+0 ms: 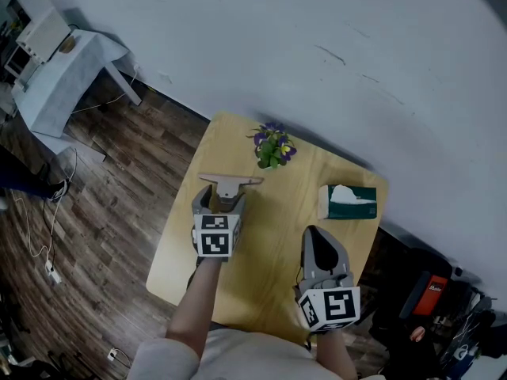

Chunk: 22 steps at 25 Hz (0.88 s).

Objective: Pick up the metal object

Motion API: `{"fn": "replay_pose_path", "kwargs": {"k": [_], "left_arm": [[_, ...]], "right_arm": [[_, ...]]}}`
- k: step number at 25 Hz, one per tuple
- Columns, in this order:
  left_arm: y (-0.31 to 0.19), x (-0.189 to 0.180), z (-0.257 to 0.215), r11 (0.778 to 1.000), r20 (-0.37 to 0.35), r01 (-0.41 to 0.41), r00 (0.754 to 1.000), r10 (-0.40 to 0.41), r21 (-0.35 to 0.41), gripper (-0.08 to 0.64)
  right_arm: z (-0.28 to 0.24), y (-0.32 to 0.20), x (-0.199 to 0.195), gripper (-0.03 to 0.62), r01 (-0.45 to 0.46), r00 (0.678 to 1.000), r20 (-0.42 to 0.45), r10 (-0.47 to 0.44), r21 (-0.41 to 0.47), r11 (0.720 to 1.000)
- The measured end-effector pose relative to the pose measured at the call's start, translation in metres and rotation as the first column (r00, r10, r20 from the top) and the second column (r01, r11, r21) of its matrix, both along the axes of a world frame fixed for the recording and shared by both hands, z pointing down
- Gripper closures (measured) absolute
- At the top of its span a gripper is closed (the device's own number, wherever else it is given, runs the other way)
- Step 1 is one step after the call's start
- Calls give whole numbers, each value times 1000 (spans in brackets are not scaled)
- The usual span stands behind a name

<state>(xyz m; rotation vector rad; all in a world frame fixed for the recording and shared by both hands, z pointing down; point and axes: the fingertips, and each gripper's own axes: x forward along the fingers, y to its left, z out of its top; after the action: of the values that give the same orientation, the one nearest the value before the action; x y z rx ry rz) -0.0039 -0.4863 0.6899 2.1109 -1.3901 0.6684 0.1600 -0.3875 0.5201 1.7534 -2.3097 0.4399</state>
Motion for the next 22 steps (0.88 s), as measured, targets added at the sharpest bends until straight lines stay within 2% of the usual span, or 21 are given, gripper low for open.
{"fn": "replay_pose_path", "kwargs": {"k": [8,18,22], "left_arm": [[-7,10,16,999,17,4,1000,-3,-40,190],[-11,7,33,996,54,62,997,-59,-61,191],[-13,3,32,994,67,90,994,-86,-54,253]], "right_arm": [[8,0,4,591,-12,1000,-10,12,-22,1000],[12,0,5,591,-11,1000,-15,11,-30,1000],[11,0,4,591,-5,1000,-18,5,-29,1000]]}}
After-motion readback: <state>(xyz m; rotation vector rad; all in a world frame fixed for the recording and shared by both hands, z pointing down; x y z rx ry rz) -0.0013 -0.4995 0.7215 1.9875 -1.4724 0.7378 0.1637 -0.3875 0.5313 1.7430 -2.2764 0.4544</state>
